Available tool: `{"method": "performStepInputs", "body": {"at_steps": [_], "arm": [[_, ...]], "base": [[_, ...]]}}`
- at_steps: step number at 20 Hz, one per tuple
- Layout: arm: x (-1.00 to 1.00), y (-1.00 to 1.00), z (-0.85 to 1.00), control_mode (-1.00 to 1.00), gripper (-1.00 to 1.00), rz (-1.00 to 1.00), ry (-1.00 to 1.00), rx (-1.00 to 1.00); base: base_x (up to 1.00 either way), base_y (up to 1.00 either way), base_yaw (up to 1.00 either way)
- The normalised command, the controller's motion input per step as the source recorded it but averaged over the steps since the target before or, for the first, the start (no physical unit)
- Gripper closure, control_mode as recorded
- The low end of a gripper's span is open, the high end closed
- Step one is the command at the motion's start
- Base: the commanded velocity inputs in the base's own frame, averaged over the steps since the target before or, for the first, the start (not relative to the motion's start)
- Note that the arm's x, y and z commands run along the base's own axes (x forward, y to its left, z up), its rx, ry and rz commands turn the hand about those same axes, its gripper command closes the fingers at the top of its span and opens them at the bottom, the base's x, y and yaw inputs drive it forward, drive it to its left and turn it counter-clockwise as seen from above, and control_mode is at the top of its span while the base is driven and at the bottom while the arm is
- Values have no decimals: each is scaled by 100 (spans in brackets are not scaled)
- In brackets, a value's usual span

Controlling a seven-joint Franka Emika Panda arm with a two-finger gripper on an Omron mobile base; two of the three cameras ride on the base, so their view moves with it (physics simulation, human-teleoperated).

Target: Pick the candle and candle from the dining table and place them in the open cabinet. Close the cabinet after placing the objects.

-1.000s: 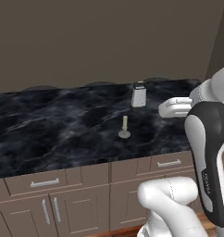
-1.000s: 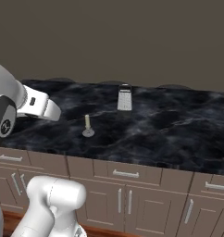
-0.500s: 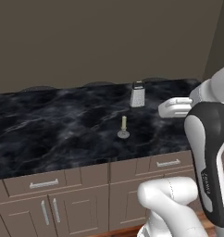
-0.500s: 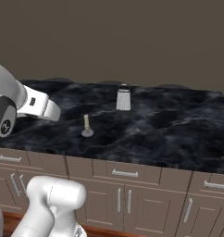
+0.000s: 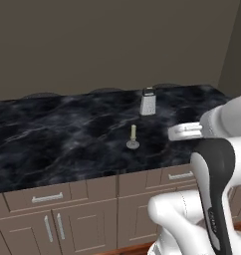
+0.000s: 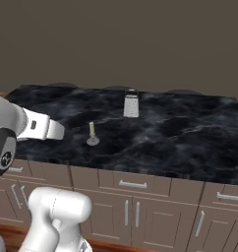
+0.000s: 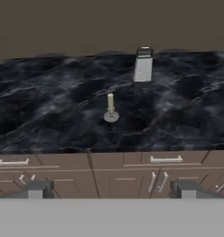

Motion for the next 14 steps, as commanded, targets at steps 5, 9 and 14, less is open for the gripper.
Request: {"method": "performStepInputs", "body": {"at_steps": [5,9,14], "arm": [[3,0,-46,-100,-100,0,-21,-1],[30,0,-31,-100,-100,0,-12,0],[44,0,-26,-100,-100,0,-9,0]], "base": [[0,0,0],[0,0,0],[0,0,0]]}}
